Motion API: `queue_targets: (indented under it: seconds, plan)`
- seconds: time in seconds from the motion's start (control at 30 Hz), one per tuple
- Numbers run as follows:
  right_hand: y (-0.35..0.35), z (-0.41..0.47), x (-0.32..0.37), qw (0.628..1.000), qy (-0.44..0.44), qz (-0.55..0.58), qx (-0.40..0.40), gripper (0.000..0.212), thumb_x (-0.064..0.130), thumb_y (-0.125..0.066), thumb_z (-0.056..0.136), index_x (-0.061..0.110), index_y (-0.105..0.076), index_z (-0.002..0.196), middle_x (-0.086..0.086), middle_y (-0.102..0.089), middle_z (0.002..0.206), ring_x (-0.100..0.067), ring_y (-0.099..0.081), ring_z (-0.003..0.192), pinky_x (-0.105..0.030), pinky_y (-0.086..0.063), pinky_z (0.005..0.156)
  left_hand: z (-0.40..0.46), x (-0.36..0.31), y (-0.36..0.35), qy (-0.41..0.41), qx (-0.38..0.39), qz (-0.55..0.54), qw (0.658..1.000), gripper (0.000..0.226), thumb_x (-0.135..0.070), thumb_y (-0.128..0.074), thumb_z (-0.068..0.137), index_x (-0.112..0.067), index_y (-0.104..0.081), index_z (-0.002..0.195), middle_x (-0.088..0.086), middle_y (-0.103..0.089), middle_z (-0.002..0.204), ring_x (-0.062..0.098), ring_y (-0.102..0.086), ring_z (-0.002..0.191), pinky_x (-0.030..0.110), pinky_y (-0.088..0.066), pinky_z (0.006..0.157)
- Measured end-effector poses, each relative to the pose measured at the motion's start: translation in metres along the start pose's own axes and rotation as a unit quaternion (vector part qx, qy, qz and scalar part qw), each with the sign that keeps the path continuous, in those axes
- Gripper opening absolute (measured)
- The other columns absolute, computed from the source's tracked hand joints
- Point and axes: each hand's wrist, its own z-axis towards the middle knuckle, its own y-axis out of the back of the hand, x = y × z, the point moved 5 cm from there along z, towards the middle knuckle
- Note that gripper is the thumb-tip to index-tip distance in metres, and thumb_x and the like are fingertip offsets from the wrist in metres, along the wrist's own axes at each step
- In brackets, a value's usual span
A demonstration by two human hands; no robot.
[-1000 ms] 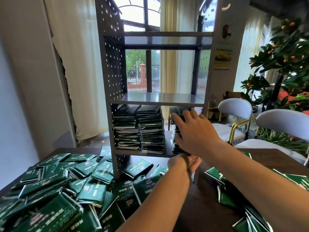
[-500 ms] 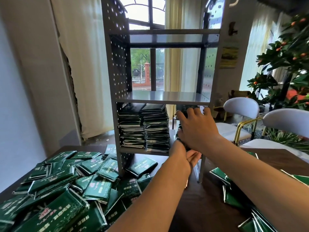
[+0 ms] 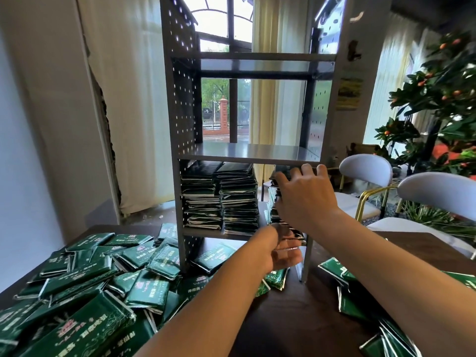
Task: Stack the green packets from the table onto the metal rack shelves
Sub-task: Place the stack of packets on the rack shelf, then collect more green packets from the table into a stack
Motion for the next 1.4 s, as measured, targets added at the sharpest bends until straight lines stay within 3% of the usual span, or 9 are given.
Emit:
queue_targets:
  seconds: [0.33,0.57,0.67,0.8,0.93,1.1,1.2,1.3,1.4]
  plan:
    - [0.002,-0.009,-0.007,1.000,-0.017,0.015,0.003,0.039,0.035,-0.048,0.095,0.016,-0.058,0.127,-0.015,-0.065,0.120,-0.033,-0.056,0.113,-0.043,-0.045,0.093,-0.027,-0.024,0.026,-0.143,-0.060,0.127,0.980,0.024,-0.009,-0.046,0.100,-0.001,-0.063,0.116,0.010,-0.066,0.091,0.021,-0.063,0.072,0.031,-0.060,0.054]
    - [0.016,-0.015,-0.004,0.999,-0.026,0.038,0.010,0.047,0.034,-0.046,0.098,0.015,-0.048,0.141,-0.017,-0.057,0.135,-0.033,-0.053,0.123,-0.044,-0.045,0.100,-0.057,-0.040,0.044,-0.233,-0.103,0.234,0.938,0.016,-0.019,-0.062,0.095,-0.004,-0.068,0.094,0.007,-0.066,0.082,0.017,-0.065,0.070,0.036,-0.064,0.064]
    - [0.029,-0.026,0.006,0.998,-0.029,0.050,-0.020,0.039,0.029,-0.048,0.096,0.012,-0.059,0.129,-0.017,-0.065,0.123,-0.033,-0.060,0.112,-0.043,-0.049,0.094,-0.074,-0.044,0.061,-0.266,-0.142,0.287,0.909,0.018,-0.026,-0.065,0.093,-0.014,-0.069,0.081,0.000,-0.068,0.080,0.017,-0.070,0.075,0.039,-0.064,0.069]
    - [0.041,-0.051,0.041,0.991,0.006,0.130,-0.038,0.022,0.026,-0.050,0.095,0.012,-0.066,0.100,-0.010,-0.070,0.093,-0.029,-0.066,0.084,-0.035,-0.050,0.070,-0.110,-0.047,0.089,-0.333,-0.206,0.407,0.825,0.018,-0.031,-0.066,0.090,-0.024,-0.072,0.074,-0.012,-0.069,0.074,0.008,-0.066,0.075,0.028,-0.053,0.074]
    - [0.046,-0.077,0.088,0.969,0.037,0.243,0.011,0.020,0.027,-0.046,0.098,0.013,-0.060,0.096,-0.005,-0.064,0.089,-0.028,-0.062,0.080,-0.031,-0.036,0.063,-0.150,-0.039,0.135,-0.320,-0.244,0.473,0.784,0.021,-0.030,-0.066,0.086,-0.020,-0.075,0.071,-0.009,-0.071,0.069,0.009,-0.065,0.070,0.025,-0.047,0.068]
    - [0.035,-0.107,0.153,0.941,0.055,0.316,0.111,0.020,0.032,-0.048,0.095,0.016,-0.059,0.094,-0.007,-0.068,0.097,-0.031,-0.063,0.094,-0.035,-0.040,0.069,-0.186,-0.012,0.203,-0.290,-0.292,0.532,0.740,0.024,-0.025,-0.070,0.084,-0.022,-0.071,0.060,-0.018,-0.062,0.060,-0.005,-0.054,0.060,0.013,-0.038,0.057]
    - [0.028,-0.123,0.189,0.922,0.064,0.349,0.154,0.017,0.032,-0.051,0.095,0.019,-0.061,0.100,-0.003,-0.067,0.102,-0.027,-0.062,0.096,-0.034,-0.045,0.076,-0.200,0.013,0.239,-0.250,-0.298,0.574,0.721,0.007,-0.022,-0.068,0.087,-0.020,-0.074,0.087,-0.008,-0.070,0.085,0.004,-0.062,0.077,0.019,-0.051,0.076]
    - [0.020,-0.134,0.221,0.912,0.078,0.366,0.170,0.032,0.031,-0.055,0.093,0.022,-0.057,0.123,-0.002,-0.059,0.123,-0.026,-0.057,0.114,-0.036,-0.048,0.090,-0.201,0.041,0.269,-0.160,-0.319,0.635,0.685,0.044,-0.043,-0.065,0.086,-0.028,-0.055,0.125,-0.004,-0.056,0.115,0.015,-0.051,0.110,0.034,-0.040,0.097]
    - [0.010,-0.146,0.247,0.913,0.097,0.355,0.176,0.054,0.031,-0.060,0.092,0.023,-0.043,0.143,-0.005,-0.047,0.137,-0.028,-0.047,0.127,-0.037,-0.046,0.099,-0.200,0.058,0.285,-0.102,-0.320,0.669,0.663,0.074,-0.056,-0.062,0.082,-0.034,-0.032,0.146,0.003,-0.046,0.136,0.022,-0.039,0.130,0.045,-0.027,0.110]
